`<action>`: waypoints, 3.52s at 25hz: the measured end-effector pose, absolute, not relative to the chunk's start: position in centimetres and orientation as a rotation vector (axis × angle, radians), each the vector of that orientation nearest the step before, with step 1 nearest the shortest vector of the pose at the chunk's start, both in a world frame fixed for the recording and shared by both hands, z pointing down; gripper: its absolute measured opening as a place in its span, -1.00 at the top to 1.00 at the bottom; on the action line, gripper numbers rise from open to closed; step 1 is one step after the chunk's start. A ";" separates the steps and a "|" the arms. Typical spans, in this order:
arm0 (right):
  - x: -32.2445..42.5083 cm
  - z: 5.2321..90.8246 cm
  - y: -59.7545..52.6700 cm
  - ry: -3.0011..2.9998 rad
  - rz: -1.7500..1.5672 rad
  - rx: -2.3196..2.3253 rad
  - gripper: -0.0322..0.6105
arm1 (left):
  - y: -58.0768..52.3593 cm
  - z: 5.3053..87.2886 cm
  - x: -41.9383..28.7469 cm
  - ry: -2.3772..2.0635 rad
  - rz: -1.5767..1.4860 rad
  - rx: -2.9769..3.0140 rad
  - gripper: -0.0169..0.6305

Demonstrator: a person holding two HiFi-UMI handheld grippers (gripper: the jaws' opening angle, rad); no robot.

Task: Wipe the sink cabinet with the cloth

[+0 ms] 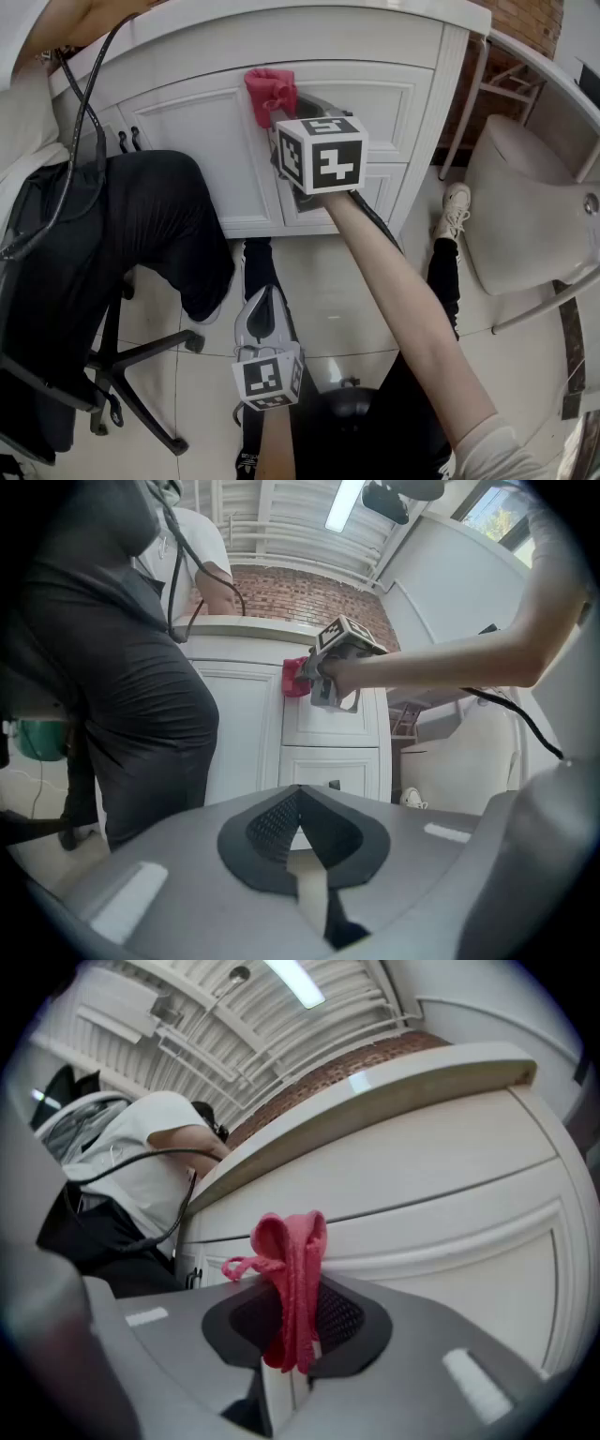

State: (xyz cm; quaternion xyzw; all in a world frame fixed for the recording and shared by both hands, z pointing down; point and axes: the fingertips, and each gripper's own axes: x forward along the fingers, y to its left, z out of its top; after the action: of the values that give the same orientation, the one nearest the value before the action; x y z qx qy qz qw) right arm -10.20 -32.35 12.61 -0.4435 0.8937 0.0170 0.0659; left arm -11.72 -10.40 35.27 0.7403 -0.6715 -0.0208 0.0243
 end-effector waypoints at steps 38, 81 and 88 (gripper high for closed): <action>1.2 17.9 -31.9 2.496 0.066 -1.819 0.70 | -9.8 37.3 -10.8 -2.003 0.004 2.306 0.91; 17.3 27.4 -34.4 2.165 -0.180 -2.162 0.70 | -22.3 30.7 -4.8 -1.865 -0.095 2.543 0.91; 10.9 27.9 -31.6 2.254 -0.149 -1.948 0.71 | -23.9 30.5 -7.6 -1.929 -0.113 2.483 0.90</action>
State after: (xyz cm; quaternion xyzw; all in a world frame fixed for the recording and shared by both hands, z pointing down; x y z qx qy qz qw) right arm 10.90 -31.64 27.87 -0.6510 0.7533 -0.0498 0.0791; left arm -7.56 -23.85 30.49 0.7891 -0.6132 -0.0359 -0.0022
